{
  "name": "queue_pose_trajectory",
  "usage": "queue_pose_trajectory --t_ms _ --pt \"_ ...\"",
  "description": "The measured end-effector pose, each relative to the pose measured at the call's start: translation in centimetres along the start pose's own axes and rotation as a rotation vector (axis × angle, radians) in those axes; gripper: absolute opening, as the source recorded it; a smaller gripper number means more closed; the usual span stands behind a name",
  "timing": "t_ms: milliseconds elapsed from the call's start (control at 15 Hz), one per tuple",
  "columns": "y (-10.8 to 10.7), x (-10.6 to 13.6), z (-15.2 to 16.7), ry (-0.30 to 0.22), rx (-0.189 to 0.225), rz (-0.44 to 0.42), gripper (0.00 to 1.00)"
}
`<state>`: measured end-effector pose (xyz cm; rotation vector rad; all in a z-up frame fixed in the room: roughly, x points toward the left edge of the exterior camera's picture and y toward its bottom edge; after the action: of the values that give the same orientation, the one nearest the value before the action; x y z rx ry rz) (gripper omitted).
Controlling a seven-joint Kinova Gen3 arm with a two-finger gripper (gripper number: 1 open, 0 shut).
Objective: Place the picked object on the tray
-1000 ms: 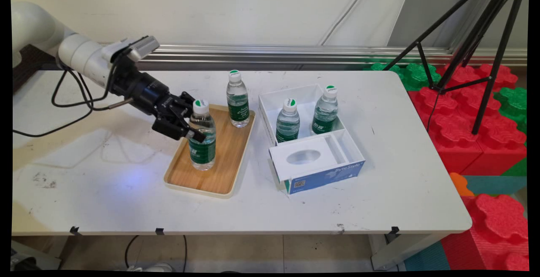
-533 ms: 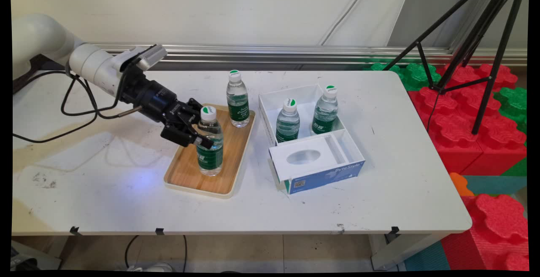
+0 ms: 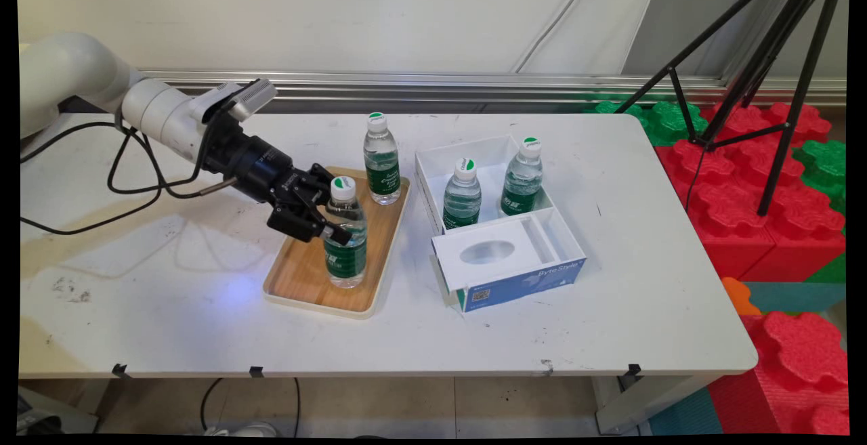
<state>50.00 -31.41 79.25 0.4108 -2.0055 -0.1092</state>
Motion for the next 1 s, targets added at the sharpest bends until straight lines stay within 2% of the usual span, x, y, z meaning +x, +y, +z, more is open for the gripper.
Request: queue_pose_trajectory --t_ms 1000 --pt "-0.63 -1.01 1.05 0.001 -0.002 0.012 0.00"
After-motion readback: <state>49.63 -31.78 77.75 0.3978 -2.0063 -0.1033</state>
